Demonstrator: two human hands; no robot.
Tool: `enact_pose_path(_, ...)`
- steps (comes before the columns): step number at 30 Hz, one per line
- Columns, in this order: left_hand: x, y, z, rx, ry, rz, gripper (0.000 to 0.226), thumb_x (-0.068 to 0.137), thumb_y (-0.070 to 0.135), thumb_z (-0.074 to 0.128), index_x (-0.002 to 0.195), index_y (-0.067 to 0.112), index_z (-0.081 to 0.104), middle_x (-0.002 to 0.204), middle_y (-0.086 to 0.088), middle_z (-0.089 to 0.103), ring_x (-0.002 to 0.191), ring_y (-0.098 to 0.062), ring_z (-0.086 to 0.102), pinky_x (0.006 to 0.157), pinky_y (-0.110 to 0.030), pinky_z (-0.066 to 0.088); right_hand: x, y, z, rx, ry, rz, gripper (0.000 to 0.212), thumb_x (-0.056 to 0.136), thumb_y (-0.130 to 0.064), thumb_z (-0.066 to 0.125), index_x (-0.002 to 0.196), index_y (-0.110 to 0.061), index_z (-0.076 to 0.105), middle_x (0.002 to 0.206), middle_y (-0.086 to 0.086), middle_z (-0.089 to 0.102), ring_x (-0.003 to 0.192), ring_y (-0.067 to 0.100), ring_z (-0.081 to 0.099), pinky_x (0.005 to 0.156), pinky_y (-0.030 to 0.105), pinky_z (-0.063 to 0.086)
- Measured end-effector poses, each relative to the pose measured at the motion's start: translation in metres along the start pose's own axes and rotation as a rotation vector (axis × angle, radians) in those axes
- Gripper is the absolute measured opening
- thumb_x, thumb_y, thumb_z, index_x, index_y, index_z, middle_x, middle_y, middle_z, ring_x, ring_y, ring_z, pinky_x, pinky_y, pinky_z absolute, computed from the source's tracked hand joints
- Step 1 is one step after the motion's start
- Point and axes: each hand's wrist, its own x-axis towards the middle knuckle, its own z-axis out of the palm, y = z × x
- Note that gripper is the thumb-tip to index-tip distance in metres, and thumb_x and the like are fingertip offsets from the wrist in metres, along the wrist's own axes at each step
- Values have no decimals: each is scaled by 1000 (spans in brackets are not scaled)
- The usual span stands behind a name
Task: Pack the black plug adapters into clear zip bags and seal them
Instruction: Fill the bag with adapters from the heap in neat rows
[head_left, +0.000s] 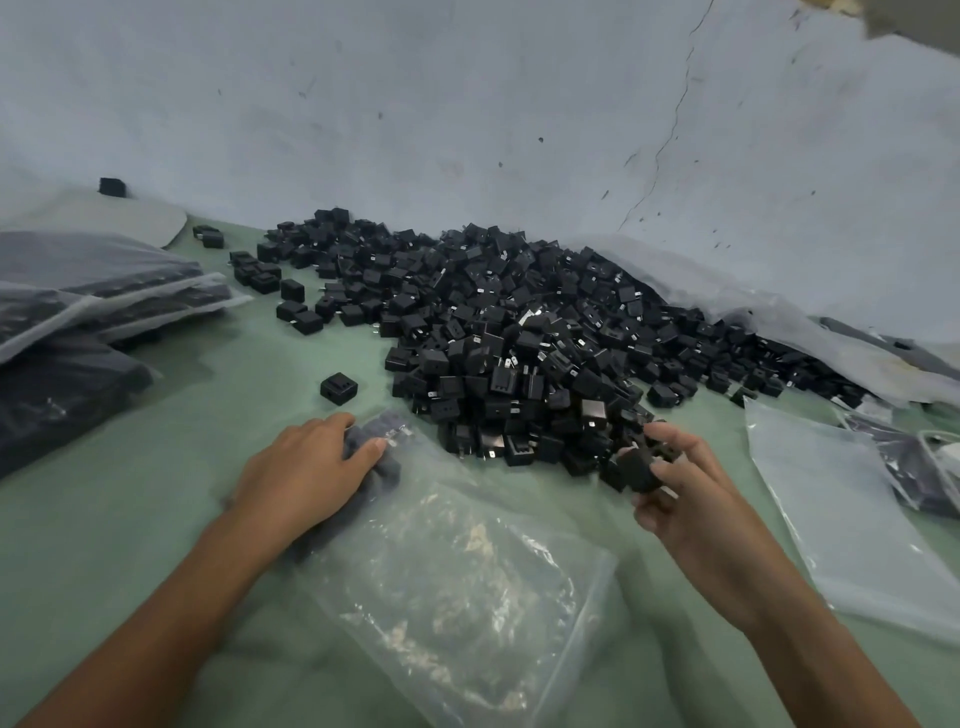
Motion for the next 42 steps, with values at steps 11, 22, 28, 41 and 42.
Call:
enact_pose_path(11, -1, 0, -1, -22, -4, -3, 60, 91, 73, 33, 132, 33, 48, 135, 9, 57, 122, -22, 52, 78, -37, 39, -84, 38, -26, -324, -73, 224, 42, 75, 17, 71, 106, -12, 69, 89, 12, 74, 63, 21, 59, 58, 21, 48)
enact_pose_path(22, -1, 2, -2, -29, -3, 1, 53, 92, 71, 36, 123, 32, 52, 123, 8, 62, 112, -21, 56, 73, -36, 38, -63, 54, 65, 278, -288, 393, 34, 81, 8, 68, 114, 1, 72, 121, 23, 68, 96, 26, 72, 74, 30, 62)
enact_pose_path(28, -3, 3, -4, -20, -12, 14, 48, 93, 69, 36, 117, 31, 53, 117, 7, 61, 107, -20, 55, 71, -36, 38, -21, 69, 129, 271, -198, 366, 31, 90, 3, 63, 121, 2, 64, 119, 18, 70, 110, 31, 68, 96, 40, 56)
enact_pose_path(41, -3, 1, -2, -8, -16, 16, 53, 91, 72, 33, 121, 32, 51, 124, 6, 60, 112, -20, 54, 73, -36, 37, 18, 86, 182, -425, -85, 3, 28, 93, 4, 52, 98, -19, 67, 87, 3, 74, 66, 17, 72, 57, 33, 60)
enact_pose_path(42, -3, 1, -1, -9, -17, 16, 53, 91, 72, 33, 120, 32, 51, 124, 6, 60, 113, -20, 54, 73, -37, 38, 19, 88, 182, -492, -95, -28, 27, 95, -1, 53, 96, -23, 69, 84, 2, 73, 65, 20, 72, 59, 38, 61)
